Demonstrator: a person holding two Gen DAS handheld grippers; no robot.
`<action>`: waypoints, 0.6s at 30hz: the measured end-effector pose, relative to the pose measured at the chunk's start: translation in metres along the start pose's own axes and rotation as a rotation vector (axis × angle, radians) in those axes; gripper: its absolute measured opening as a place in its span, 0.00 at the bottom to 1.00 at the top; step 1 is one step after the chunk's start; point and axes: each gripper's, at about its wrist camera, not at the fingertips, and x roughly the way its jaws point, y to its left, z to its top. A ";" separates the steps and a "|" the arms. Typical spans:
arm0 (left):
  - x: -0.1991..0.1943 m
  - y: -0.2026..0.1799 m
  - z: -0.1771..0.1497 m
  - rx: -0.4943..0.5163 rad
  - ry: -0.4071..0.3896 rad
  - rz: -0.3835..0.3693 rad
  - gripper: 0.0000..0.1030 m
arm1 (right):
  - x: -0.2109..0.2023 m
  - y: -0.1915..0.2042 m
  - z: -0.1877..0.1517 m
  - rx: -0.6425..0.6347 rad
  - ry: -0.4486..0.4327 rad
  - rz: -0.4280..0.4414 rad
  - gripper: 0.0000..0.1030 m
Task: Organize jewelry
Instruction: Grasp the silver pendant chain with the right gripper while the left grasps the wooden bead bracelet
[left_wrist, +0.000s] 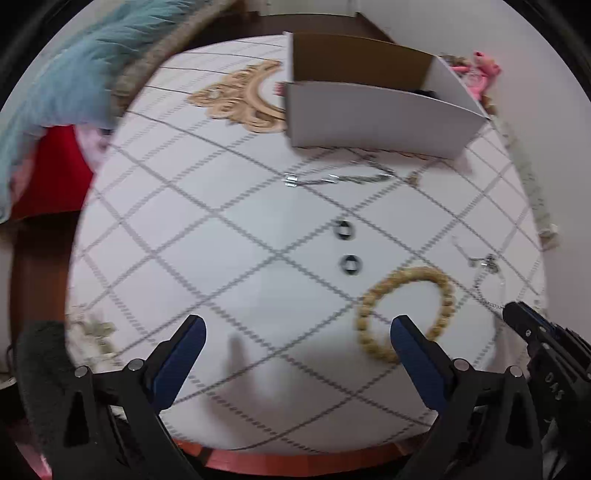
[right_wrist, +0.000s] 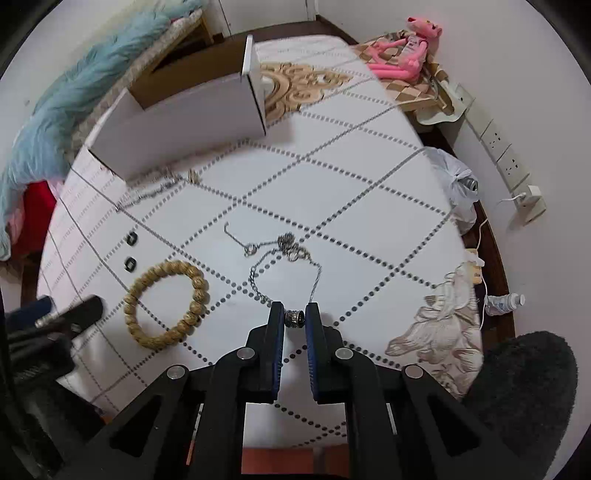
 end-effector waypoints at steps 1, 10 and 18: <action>0.002 -0.003 0.000 0.010 0.004 -0.016 0.86 | -0.004 -0.001 0.003 0.005 -0.009 0.005 0.11; 0.015 -0.035 -0.007 0.141 0.011 -0.087 0.07 | -0.018 -0.008 0.018 0.038 -0.036 0.020 0.12; -0.014 -0.024 -0.004 0.089 -0.048 -0.203 0.06 | -0.038 -0.012 0.024 0.063 -0.073 0.066 0.11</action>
